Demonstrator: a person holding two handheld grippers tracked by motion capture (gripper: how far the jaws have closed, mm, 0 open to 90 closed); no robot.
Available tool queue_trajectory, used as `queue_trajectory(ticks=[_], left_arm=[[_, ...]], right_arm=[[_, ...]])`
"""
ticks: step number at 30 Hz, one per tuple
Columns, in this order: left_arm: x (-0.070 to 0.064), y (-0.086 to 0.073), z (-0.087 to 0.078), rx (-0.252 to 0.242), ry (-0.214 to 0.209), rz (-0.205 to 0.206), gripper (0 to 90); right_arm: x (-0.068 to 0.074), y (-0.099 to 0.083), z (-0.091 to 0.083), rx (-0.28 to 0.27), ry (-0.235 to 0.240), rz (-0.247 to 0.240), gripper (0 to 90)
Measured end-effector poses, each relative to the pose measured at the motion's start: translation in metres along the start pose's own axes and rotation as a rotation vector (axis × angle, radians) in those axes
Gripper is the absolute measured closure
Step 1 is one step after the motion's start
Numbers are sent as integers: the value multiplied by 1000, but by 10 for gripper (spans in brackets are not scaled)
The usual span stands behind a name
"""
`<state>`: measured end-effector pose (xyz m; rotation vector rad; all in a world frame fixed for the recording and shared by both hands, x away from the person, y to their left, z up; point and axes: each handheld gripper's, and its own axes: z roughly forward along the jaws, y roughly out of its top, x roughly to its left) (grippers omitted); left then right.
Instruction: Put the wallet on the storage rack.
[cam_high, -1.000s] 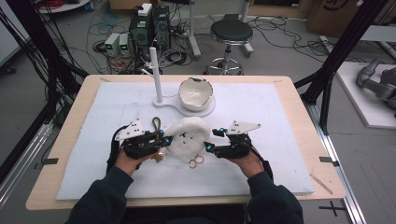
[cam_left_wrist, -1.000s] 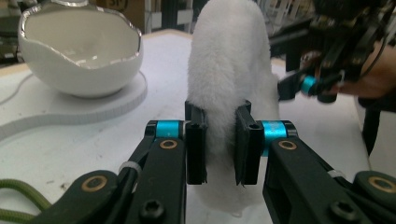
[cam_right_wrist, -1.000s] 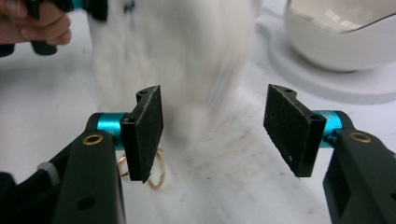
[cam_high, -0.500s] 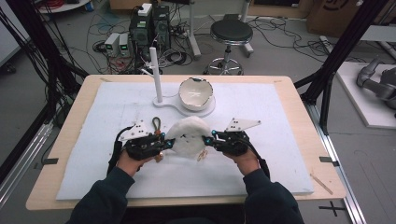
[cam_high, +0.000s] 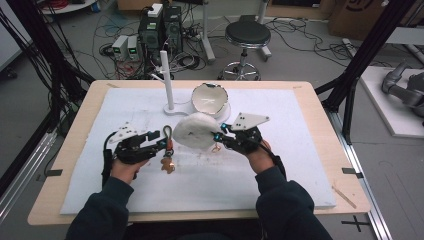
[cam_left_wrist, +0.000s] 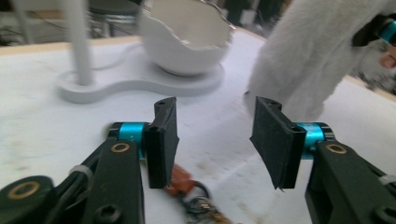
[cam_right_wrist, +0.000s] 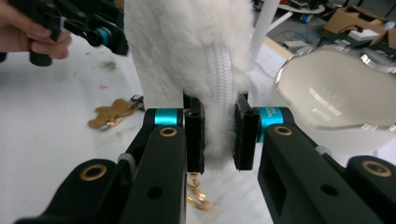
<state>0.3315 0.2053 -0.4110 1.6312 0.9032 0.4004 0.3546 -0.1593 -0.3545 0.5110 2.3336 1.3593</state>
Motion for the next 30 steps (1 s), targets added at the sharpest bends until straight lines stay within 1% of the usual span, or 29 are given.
queue_trajectory(ticks=[1,2,3,4,5,6,7,9,10,11,12,13,14,15,16,17,18,19,21,25,26,27,28,29,30], left_arm=[[4,1,-4,-12,15,-5,483],[4,1,-4,-12,15,-5,465],[12,1,-10,-28,45,-24,435],[16,0,-12,-38,55,-41,400],[19,0,-14,-43,67,-50,372],[22,0,-15,-49,82,-69,329],[23,0,-16,-51,87,-75,290],[24,-1,-16,-49,90,-78,255],[25,-1,-16,-40,101,-77,223],[25,-1,-16,-40,101,-77,210],[25,-2,-16,-40,100,-78,210],[25,-2,-16,-34,94,-75,210],[25,-2,-16,-34,94,-75,210],[24,-2,-15,-31,91,-72,210],[24,-3,-15,-31,90,-76,210],[24,-3,-15,-29,89,-72,211],[24,-3,-15,-26,87,-69,211],[24,-3,-15,-27,85,-71,212],[24,-3,-14,-28,84,-76,215],[23,-4,-13,-20,73,-77,226],[23,-4,-13,-20,73,-77,227],[24,-4,-13,-17,73,-77,227],[24,-4,-12,-18,71,-79,227],[24,-4,-12,-18,73,-80,228],[24,-4,-13,-19,73,-82,228]], right_arm=[[-3,4,1,2,-4,-1,791],[-7,9,2,4,-9,-5,791],[-11,14,3,3,-17,-9,791],[-16,19,5,-7,-22,-13,790],[-20,24,6,-7,-25,-12,790],[-24,29,8,-8,-31,-14,790],[-29,36,10,-14,-40,-22,790],[-35,46,12,-24,-49,-29,790],[-39,51,13,-33,-57,-35,789],[-39,51,13,-33,-57,-35,789],[-47,62,16,-38,-75,-52,789],[-50,65,17,-38,-79,-52,789],[-50,65,17,-38,-79,-52,789],[-54,69,18,-34,-89,-59,789],[-59,72,20,-37,-99,-66,789],[-67,76,25,-19,-113,-73,789],[-67,76,25,-19,-113,-73,789],[-74,78,29,-10,-135,-86,789],[-81,77,32,-12,-147,-80,789],[-93,72,37,12,-187,-77,789],[-93,72,37,12,-187,-77,789],[-99,67,39,37,-206,-79,789],[-99,67,39,37,-206,-79,789],[-104,64,41,52,-230,-86,788],[-105,63,42,61,-241,-96,788]])
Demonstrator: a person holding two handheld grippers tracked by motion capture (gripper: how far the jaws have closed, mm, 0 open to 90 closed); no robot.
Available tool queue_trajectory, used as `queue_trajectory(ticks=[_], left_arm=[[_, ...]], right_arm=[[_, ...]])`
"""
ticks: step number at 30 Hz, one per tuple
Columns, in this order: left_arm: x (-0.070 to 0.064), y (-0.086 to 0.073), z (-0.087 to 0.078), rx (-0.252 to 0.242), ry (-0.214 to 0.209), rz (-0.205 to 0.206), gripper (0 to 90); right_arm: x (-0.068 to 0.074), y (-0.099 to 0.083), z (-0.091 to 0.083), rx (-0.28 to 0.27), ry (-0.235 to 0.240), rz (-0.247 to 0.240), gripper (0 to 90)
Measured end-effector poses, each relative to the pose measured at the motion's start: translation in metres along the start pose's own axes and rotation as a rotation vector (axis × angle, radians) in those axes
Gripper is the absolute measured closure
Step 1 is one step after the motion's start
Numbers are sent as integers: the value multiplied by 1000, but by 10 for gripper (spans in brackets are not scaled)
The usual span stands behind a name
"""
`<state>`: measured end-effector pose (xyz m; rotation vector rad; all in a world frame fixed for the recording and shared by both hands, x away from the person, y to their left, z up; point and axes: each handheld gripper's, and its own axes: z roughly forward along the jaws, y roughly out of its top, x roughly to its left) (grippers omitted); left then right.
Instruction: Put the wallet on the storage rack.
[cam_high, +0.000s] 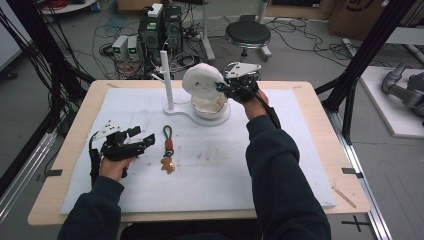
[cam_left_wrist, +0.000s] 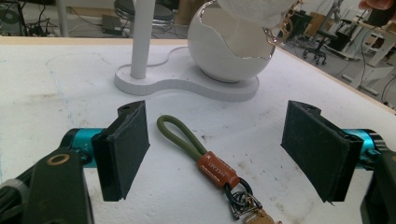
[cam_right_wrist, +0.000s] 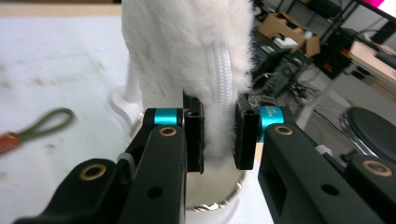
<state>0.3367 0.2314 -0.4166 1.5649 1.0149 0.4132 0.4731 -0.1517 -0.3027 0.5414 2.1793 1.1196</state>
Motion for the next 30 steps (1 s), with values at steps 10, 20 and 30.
queue_trajectory(ticks=[10,20,30], left_arm=[[1,-1,0,1,6,-13,229],[1,-2,0,3,2,-16,232],[1,-2,0,3,2,-23,238]], right_arm=[[0,-10,9,107,-78,-148,785],[-1,-4,9,22,-94,-99,785],[-7,3,17,9,-107,-93,785]])
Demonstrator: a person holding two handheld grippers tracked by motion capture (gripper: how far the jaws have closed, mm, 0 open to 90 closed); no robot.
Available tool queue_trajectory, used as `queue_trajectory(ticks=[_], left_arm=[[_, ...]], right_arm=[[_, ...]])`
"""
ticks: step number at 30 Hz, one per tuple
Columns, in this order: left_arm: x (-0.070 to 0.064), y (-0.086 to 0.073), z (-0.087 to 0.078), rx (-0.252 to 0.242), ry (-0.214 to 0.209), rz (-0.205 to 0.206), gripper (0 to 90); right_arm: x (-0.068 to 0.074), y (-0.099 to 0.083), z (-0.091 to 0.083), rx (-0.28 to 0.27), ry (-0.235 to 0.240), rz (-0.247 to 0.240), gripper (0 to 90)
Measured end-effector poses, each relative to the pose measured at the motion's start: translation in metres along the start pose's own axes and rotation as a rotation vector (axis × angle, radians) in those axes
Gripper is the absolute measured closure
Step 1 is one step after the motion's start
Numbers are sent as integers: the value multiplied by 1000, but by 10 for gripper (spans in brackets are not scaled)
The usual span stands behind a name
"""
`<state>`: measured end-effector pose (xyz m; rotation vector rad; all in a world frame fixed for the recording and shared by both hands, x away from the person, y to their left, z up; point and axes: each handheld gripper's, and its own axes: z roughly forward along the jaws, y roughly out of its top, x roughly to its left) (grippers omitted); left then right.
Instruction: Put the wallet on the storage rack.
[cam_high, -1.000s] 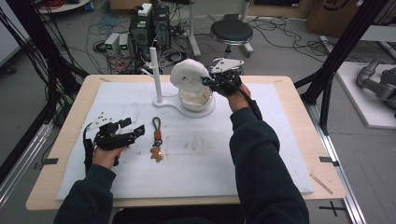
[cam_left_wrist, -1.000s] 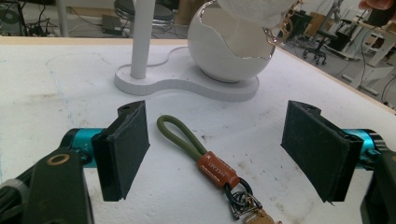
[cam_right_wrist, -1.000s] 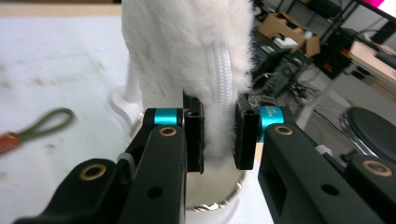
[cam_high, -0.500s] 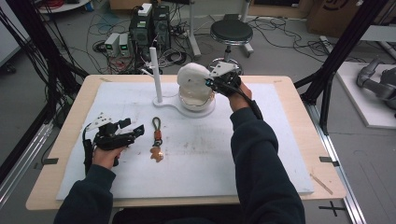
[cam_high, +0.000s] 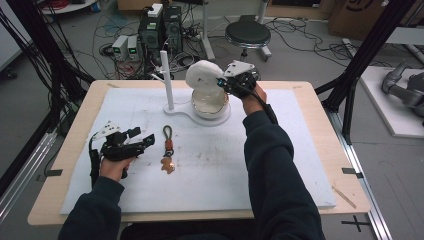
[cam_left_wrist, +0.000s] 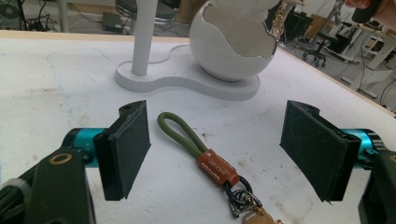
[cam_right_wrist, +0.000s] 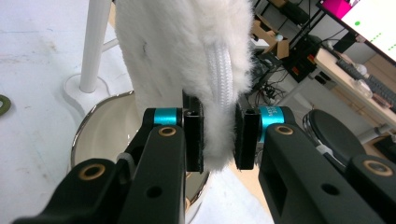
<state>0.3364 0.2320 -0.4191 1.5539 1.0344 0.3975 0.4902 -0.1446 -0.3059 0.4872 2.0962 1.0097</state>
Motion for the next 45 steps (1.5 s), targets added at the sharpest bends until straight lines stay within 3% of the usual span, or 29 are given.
queue_trajectory(ticks=[8,13,15,20,25,30,34,42,45], left_arm=[[0,0,0,2,-2,-1,238],[1,0,-1,1,-1,2,238],[1,0,-1,3,0,0,238],[0,0,-1,-1,-1,-5,238],[0,-1,0,1,-3,-3,238],[1,-1,-1,1,-1,-6,239],[1,-1,0,2,-1,-8,239],[0,-1,0,4,-2,-9,240],[1,-1,-1,2,-2,-7,240]], right_arm=[[-5,2,2,10,0,16,785],[-4,-1,0,40,2,-33,784],[-6,-4,-2,66,-2,-76,783],[-7,-7,-4,87,1,-101,783],[3,-14,1,166,12,-183,783],[12,-17,12,200,31,-212,783],[17,-13,16,184,27,-215,783],[11,1,13,155,16,-194,783],[10,4,16,160,16,-207,783]])
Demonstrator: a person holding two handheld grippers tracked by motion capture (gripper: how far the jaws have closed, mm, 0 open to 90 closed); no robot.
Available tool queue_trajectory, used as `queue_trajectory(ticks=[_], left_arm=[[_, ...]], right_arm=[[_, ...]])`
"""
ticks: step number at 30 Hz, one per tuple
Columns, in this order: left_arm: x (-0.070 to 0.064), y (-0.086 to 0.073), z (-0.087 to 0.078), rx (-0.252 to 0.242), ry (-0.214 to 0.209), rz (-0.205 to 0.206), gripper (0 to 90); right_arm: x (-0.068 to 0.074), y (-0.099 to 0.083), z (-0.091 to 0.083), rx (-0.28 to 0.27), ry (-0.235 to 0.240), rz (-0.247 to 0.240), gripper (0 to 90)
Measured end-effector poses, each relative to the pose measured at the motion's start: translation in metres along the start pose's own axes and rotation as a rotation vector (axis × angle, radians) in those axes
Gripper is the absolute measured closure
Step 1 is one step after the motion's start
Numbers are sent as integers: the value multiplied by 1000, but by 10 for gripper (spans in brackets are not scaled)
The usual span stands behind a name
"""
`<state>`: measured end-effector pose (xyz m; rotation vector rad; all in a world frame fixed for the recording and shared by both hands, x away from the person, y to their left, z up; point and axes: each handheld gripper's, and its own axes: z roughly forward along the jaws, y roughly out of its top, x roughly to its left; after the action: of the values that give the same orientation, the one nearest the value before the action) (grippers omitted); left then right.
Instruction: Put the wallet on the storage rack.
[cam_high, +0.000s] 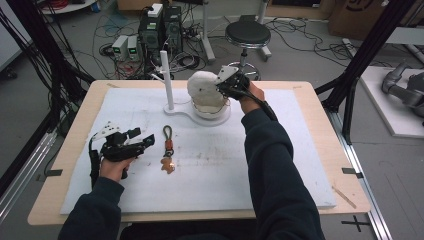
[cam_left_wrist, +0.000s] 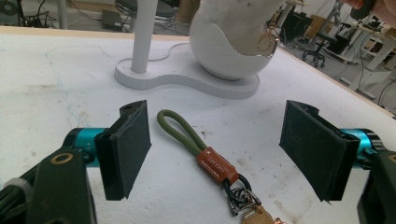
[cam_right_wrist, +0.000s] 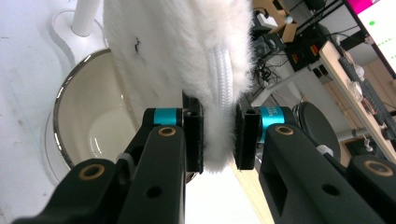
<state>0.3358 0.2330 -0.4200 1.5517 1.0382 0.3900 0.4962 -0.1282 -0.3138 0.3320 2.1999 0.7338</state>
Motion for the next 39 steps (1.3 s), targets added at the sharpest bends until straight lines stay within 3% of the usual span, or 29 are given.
queue_trajectory(ticks=[16,27,32,37,39], left_arm=[[0,0,0,1,0,-6,241],[0,-1,1,2,-1,-7,242],[1,-1,0,0,-3,-8,242],[0,0,0,-4,-1,-9,242],[0,-1,0,-4,-2,-11,242]], right_arm=[[-2,10,-1,-1,-5,-3,783],[-7,12,-1,-12,-5,33,783],[-4,10,0,16,-6,-19,783],[-3,1,-1,89,-27,-99,786],[-2,-2,0,90,-18,-101,786]])
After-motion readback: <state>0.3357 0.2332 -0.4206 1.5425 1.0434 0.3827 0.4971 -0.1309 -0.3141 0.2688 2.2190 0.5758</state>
